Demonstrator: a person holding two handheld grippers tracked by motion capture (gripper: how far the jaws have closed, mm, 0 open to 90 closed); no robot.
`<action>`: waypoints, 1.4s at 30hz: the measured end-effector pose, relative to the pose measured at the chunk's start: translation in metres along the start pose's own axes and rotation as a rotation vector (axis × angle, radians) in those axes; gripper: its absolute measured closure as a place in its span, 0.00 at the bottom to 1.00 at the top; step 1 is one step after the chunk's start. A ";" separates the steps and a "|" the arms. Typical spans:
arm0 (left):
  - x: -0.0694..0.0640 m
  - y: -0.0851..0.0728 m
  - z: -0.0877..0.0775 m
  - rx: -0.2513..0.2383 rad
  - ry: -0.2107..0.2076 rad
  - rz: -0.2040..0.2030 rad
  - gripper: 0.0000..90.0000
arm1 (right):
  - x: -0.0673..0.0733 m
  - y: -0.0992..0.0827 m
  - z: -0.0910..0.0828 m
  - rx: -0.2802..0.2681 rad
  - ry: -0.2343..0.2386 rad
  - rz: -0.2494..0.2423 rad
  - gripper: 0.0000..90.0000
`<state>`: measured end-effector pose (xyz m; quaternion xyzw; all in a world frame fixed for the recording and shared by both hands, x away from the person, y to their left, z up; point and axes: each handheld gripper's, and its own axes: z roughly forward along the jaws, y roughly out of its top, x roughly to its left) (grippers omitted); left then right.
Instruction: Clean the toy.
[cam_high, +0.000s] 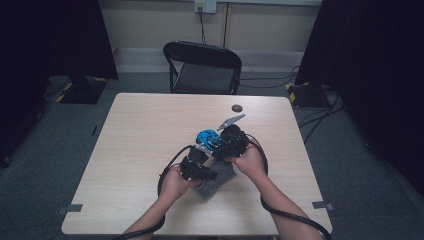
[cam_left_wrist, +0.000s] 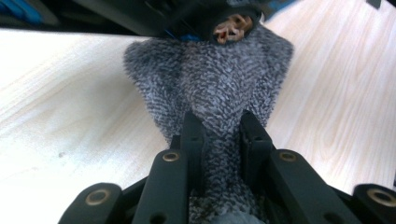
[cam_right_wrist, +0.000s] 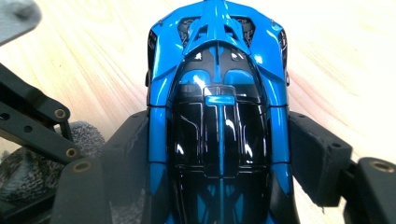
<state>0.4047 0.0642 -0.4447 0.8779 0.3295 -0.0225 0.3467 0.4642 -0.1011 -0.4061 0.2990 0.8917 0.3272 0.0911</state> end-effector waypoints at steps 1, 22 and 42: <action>0.001 0.000 -0.001 0.006 0.004 0.003 0.84 | -0.001 0.000 -0.001 -0.005 -0.004 0.000 0.32; 0.073 -0.007 -0.049 -0.112 0.166 -0.201 0.84 | -0.001 -0.006 -0.010 -0.015 0.018 -0.010 0.32; 0.072 0.001 -0.042 -0.154 0.162 -0.217 0.84 | 0.006 -0.013 -0.008 -0.009 0.010 -0.039 0.32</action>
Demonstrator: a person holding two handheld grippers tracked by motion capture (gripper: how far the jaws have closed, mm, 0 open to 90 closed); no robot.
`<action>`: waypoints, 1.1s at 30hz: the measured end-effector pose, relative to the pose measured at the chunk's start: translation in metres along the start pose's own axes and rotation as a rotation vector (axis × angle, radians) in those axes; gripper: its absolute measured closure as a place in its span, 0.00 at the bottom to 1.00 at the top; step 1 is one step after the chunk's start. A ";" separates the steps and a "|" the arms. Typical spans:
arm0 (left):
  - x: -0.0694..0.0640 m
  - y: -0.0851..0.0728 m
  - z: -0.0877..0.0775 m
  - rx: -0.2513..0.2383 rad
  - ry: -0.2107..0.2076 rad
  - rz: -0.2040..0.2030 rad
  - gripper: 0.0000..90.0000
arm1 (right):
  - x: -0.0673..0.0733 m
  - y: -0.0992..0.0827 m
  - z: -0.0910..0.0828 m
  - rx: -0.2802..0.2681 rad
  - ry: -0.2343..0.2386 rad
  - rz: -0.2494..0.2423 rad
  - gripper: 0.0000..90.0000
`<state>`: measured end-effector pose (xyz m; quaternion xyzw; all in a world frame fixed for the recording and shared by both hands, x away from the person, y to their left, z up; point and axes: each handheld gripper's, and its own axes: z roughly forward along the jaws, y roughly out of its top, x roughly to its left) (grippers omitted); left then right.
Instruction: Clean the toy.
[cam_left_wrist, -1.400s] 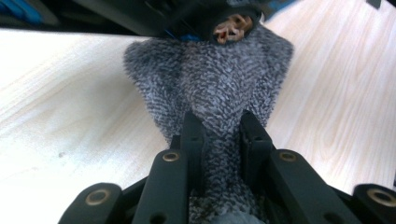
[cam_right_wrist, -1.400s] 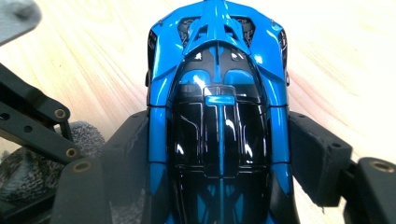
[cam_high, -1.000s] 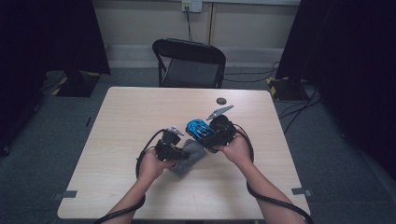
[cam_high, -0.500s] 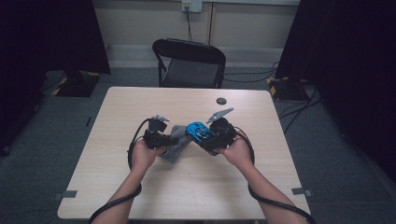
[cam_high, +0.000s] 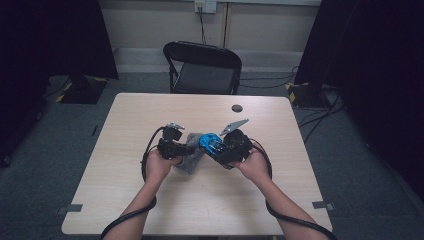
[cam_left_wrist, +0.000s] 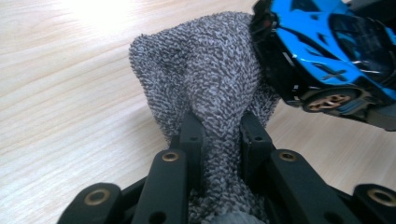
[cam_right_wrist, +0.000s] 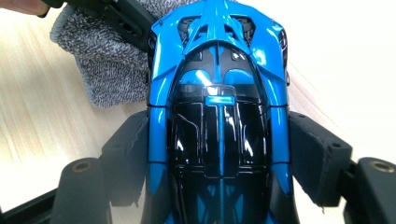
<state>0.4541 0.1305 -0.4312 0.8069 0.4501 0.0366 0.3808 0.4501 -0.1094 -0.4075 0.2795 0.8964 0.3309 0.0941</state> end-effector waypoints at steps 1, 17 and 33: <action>-0.001 0.000 0.000 0.003 -0.006 0.005 0.84 | 0.000 0.000 0.000 0.002 -0.004 -0.003 0.32; -0.020 -0.005 0.008 0.003 -0.061 0.033 0.84 | -0.002 0.005 0.004 -0.006 -0.002 0.022 0.32; -0.042 -0.012 0.019 0.029 -0.129 0.089 0.84 | -0.002 0.010 0.008 -0.003 0.004 0.027 0.32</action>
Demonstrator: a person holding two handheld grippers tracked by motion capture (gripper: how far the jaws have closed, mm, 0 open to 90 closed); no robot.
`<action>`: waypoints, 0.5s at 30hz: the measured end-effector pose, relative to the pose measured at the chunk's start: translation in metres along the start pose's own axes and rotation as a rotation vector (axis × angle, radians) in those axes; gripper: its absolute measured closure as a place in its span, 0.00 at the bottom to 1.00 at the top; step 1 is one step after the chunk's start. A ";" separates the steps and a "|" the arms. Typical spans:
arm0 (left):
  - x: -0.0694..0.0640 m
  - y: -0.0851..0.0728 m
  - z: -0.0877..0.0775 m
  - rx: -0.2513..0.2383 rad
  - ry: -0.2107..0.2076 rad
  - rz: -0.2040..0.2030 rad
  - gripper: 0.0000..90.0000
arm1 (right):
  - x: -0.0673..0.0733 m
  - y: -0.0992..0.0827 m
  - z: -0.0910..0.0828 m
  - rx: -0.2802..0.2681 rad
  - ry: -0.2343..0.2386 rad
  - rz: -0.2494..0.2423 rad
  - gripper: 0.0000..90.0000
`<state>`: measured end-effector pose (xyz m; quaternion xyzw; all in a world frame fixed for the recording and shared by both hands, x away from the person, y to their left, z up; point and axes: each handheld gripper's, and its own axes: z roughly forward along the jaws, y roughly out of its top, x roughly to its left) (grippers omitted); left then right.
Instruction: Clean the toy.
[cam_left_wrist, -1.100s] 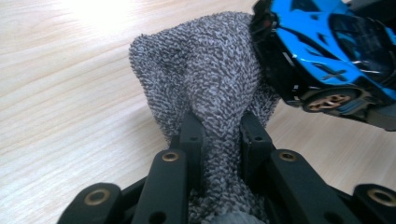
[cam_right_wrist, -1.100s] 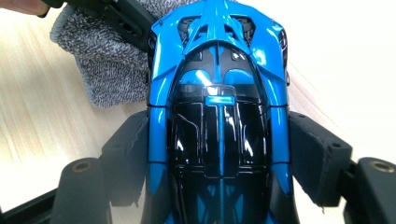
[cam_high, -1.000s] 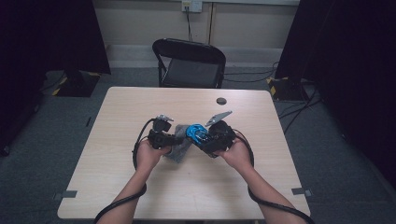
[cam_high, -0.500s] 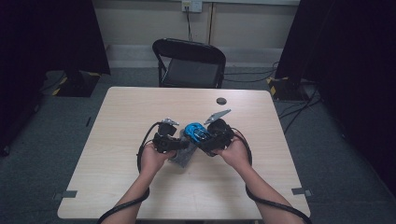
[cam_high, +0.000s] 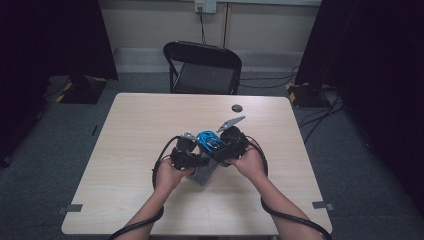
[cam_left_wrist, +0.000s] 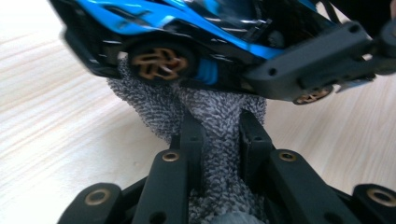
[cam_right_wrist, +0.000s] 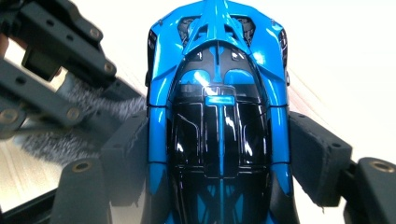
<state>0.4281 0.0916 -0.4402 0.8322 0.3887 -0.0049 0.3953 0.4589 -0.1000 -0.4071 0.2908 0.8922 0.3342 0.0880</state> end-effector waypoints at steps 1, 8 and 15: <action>-0.001 -0.001 0.001 0.000 -0.004 0.004 0.84 | 0.000 0.000 0.000 0.001 -0.003 -0.001 0.32; -0.008 -0.003 0.009 0.013 -0.031 0.015 0.84 | -0.002 0.000 0.001 0.002 -0.006 0.011 0.32; -0.019 -0.008 0.021 0.031 -0.078 0.022 0.84 | -0.005 -0.001 0.001 0.000 -0.010 0.019 0.32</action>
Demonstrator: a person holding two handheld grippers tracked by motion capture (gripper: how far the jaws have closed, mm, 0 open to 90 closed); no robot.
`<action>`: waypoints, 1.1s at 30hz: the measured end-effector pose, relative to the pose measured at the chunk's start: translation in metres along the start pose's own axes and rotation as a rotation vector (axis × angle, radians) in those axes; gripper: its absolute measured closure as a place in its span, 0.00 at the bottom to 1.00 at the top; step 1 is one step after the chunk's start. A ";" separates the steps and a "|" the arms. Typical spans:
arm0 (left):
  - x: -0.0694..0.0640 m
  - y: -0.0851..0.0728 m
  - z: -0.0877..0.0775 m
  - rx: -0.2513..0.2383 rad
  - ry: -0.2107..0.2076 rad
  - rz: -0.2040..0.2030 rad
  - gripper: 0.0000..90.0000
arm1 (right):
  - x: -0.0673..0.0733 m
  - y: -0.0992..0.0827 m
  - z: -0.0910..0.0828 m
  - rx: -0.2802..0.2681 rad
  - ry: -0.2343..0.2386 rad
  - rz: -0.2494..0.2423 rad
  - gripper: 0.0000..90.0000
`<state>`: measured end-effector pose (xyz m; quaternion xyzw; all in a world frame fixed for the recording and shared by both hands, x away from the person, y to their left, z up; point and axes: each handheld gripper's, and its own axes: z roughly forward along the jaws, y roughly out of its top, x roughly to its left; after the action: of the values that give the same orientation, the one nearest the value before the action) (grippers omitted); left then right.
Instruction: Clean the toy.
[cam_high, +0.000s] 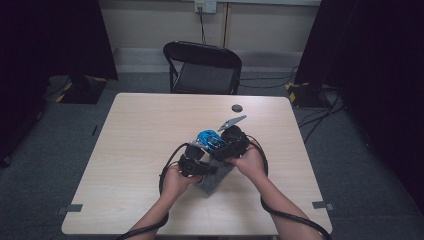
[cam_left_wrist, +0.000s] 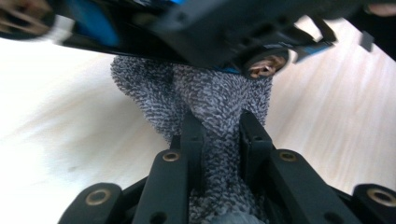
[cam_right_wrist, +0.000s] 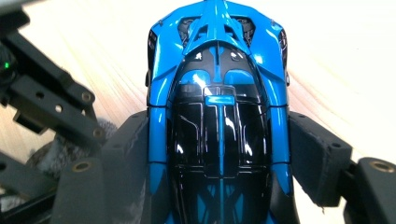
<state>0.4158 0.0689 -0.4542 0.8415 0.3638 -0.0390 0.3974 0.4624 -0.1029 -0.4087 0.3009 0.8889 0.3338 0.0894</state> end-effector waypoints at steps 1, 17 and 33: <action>-0.001 0.000 0.001 0.003 -0.006 0.001 0.84 | 0.000 0.000 0.000 -0.003 -0.003 -0.001 0.32; 0.019 -0.003 -0.014 0.016 0.035 -0.053 0.84 | -0.007 -0.002 -0.011 -0.018 -0.010 0.008 0.32; 0.062 0.008 -0.048 -0.085 0.179 -0.159 0.84 | -0.001 -0.008 -0.012 -0.013 0.003 -0.013 0.32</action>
<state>0.4556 0.1346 -0.4382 0.7925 0.4650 0.0203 0.3941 0.4550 -0.1145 -0.4044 0.2942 0.8888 0.3392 0.0923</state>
